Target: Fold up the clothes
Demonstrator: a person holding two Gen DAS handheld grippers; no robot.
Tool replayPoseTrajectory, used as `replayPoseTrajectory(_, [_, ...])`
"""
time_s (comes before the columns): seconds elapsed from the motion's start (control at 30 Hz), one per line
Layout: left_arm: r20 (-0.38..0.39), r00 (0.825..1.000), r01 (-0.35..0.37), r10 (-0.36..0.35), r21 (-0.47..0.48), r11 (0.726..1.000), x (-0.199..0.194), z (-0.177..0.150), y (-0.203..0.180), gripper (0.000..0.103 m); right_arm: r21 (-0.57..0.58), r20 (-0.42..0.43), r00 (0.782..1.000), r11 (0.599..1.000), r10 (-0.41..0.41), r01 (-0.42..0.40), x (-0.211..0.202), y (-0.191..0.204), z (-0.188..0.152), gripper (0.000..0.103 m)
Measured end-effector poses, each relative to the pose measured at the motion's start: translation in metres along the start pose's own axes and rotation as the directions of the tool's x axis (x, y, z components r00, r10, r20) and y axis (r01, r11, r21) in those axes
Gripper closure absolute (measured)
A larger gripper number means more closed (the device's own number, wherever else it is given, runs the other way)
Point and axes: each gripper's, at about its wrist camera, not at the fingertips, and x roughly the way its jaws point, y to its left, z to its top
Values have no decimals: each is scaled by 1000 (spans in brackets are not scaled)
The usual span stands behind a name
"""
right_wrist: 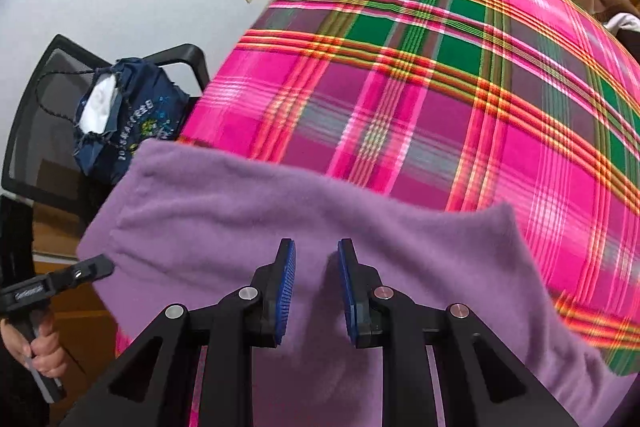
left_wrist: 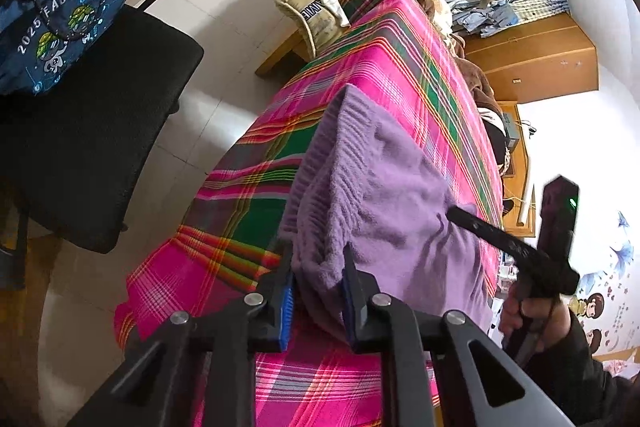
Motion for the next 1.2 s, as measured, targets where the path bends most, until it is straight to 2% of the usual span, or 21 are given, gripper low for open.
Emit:
replayPoseTrajectory(0.03, [-1,1000,0,0,2,1000,0,0,-1,83,7,-9,1000,1000,-1,1,4,-4,4,81])
replayPoseTrajectory(0.1, [-5,1000,0,0,10,1000,0,1,-1,83,29,-20,1000,1000,-2,2,11,-12,13,88])
replayPoseTrajectory(0.3, [-14,1000,-3,4,18,1000,0,1,-1,83,65,37,999,998,13,-16,-7,-18,22,88])
replayPoseTrajectory(0.43, [-20,1000,-9,9,20,1000,1,1,-1,83,71,41,998,996,51,-54,-16,-8,5,88])
replayPoseTrajectory(0.67, [-23,1000,-13,14,25,1000,1,1,-1,83,54,-52,992,993,111,-108,-2,18,-43,95])
replayPoseTrajectory(0.87, [-25,1000,-16,16,24,1000,2,0,0,83,-13,-152,975,986,164,-168,4,45,-90,96])
replayPoseTrajectory(1.0, [-28,999,-19,19,24,1000,3,-1,0,83,-42,-231,952,976,199,-215,11,60,-111,96])
replayPoseTrajectory(1.1, [-28,999,-18,18,22,1000,3,-2,1,83,-41,-229,950,973,210,-225,8,58,-109,95])
replayPoseTrajectory(1.2, [-29,999,-17,17,26,1000,2,-2,1,83,-7,-159,968,980,196,-199,1,49,-86,95])
